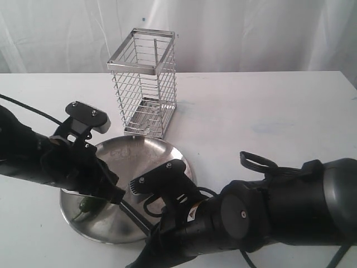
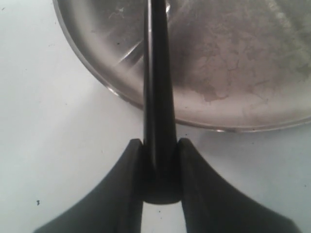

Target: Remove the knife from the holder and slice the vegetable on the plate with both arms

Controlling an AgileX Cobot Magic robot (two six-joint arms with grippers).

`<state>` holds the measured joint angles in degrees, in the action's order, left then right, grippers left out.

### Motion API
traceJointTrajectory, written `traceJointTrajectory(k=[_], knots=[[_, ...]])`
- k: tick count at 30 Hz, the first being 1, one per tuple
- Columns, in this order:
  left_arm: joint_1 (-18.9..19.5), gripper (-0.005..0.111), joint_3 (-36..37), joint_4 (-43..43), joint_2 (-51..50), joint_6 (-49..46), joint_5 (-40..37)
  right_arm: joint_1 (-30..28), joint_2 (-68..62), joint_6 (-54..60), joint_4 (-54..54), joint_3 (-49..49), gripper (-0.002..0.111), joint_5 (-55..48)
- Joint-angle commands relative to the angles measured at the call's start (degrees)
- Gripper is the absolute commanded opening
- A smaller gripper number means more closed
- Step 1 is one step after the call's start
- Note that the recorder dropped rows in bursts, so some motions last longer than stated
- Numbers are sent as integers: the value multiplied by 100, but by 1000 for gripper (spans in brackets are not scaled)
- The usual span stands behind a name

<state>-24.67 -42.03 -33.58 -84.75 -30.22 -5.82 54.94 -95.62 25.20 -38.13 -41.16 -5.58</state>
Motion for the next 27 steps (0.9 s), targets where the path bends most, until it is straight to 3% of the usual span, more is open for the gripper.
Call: traceJointTrajectory(k=[1,8,21,27], knots=[[2,0,42,28,-449,-23,167,9,1,46,86,-38,0,-91],[2,0,9,90,-1402,-23,454,9,1,45,86,-38,0,-113],[13,0,-108,145,215,-23,409,9,1,45,86,-38,0,-317],[445,0,-42,332,196,-23,160,9,1,45,86,-38,0,-317]])
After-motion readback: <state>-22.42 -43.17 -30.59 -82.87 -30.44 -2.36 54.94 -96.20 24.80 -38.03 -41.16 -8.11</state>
